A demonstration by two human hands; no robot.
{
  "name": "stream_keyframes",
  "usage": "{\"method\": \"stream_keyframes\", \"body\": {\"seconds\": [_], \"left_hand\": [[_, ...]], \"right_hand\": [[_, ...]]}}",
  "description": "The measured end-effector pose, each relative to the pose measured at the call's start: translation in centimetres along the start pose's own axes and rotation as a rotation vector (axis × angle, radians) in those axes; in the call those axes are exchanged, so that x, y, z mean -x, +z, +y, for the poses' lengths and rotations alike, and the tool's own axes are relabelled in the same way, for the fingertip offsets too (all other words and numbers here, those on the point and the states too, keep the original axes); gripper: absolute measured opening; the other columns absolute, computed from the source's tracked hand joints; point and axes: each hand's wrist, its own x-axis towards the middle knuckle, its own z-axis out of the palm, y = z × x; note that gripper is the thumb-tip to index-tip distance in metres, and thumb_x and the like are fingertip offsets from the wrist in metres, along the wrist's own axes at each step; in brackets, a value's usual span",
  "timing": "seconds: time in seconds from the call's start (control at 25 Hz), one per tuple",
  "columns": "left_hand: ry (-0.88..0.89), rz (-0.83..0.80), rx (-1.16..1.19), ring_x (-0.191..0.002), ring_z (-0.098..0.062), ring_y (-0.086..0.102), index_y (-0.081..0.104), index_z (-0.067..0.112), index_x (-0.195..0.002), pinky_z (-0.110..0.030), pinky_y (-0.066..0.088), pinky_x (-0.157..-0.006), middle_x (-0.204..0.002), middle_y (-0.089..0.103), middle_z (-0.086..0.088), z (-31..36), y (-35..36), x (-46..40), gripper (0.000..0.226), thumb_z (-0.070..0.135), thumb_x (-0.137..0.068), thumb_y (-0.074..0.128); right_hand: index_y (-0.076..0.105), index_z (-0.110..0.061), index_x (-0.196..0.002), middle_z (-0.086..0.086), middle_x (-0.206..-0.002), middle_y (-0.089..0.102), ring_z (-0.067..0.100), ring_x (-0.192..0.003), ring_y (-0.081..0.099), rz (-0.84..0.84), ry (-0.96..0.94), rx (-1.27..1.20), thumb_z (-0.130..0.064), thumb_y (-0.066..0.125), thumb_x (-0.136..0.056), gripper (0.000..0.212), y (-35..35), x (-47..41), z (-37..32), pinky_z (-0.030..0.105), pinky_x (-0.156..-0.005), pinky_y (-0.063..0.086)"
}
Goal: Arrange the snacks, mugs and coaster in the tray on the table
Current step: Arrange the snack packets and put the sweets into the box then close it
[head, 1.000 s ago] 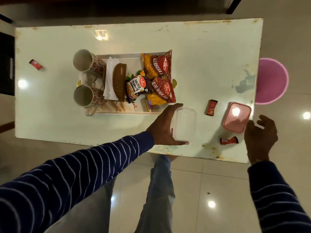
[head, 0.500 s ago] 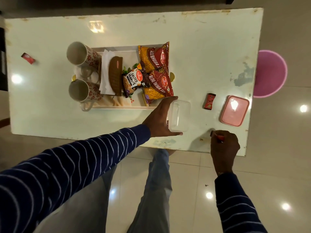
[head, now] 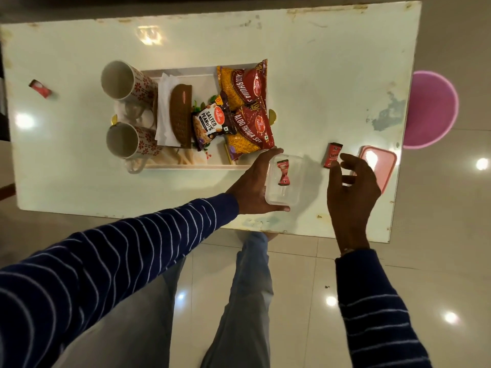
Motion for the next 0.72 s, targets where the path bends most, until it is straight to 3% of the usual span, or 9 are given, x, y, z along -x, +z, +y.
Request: {"method": "stream_keyframes", "body": {"seconds": [0.08,0.2,0.28,0.4,0.52,0.64,0.72], "left_hand": [[0.018,-0.02,0.006,-0.137,-0.013,0.034,0.016,0.019,-0.148,-0.036,0.044,-0.11,-0.151,0.029,-0.001,-0.2,-0.2,0.0,0.123,0.04,-0.056,0.094],[-0.005,-0.047,0.036,-0.133,0.003,0.033,0.012,0.027,-0.148,-0.028,0.044,-0.109,-0.149,0.028,0.008,-0.1,-0.2,0.4,0.123,0.04,-0.057,0.093],[-0.039,-0.042,0.062,-0.132,0.008,0.032,0.011,0.029,-0.148,-0.017,0.042,-0.105,-0.149,0.028,0.01,-0.1,0.0,0.7,0.124,0.041,-0.057,0.093],[-0.066,-0.029,0.059,-0.131,0.012,0.031,0.011,0.031,-0.148,-0.003,0.036,-0.1,-0.15,0.029,0.007,-0.2,0.1,1.1,0.123,0.043,-0.056,0.093],[-0.045,-0.025,0.047,-0.129,0.017,0.03,0.012,0.033,-0.148,0.001,0.033,-0.098,-0.148,0.032,0.006,-0.3,-0.3,1.4,0.122,0.044,-0.056,0.093],[-0.033,-0.004,0.051,-0.131,0.005,0.034,0.012,0.033,-0.147,-0.011,0.037,-0.105,-0.148,0.032,0.005,-0.4,-0.8,1.8,0.12,0.044,-0.058,0.091],[-0.023,0.015,0.049,-0.131,0.004,0.034,0.013,0.028,-0.147,-0.014,0.04,-0.105,-0.143,0.03,0.014,-0.7,-1.2,2.0,0.119,0.041,-0.059,0.092]], "right_hand": [[0.059,-0.016,-0.133,0.007,-0.125,0.062,0.018,-0.095,0.065,-0.081,-0.026,0.156,-0.023,0.065,-0.095,0.039,-0.3,-1.7,1.2,0.02,-0.078,0.055],[0.049,-0.019,-0.143,0.01,-0.14,0.051,0.028,-0.124,0.054,-0.265,-0.093,0.418,-0.022,0.061,-0.097,0.048,0.5,-3.3,2.6,0.039,-0.103,0.048],[0.048,-0.019,-0.144,0.014,-0.139,0.049,0.035,-0.125,0.05,-0.29,-0.116,0.573,-0.02,0.057,-0.098,0.047,1.4,-3.7,3.2,0.044,-0.096,0.05],[0.058,-0.008,-0.131,0.018,-0.113,0.06,0.037,-0.102,0.061,-0.226,-0.187,0.574,-0.011,0.05,-0.099,0.033,2.3,-3.8,3.9,0.04,-0.082,0.052],[0.067,-0.005,-0.121,0.018,-0.113,0.068,0.031,-0.102,0.064,-0.2,-0.098,0.433,-0.008,0.052,-0.098,0.028,2.3,-3.2,3.9,0.026,-0.091,0.046],[0.07,-0.009,-0.115,0.01,-0.106,0.071,0.016,-0.082,0.066,-0.091,-0.143,0.264,-0.01,0.059,-0.095,0.023,1.1,-2.0,2.1,0.002,-0.078,0.041],[0.068,-0.014,-0.114,-0.001,-0.102,0.065,0.005,-0.077,0.062,-0.094,-0.227,0.133,-0.012,0.064,-0.094,0.021,0.1,0.0,0.3,0.002,-0.07,0.045]]}}
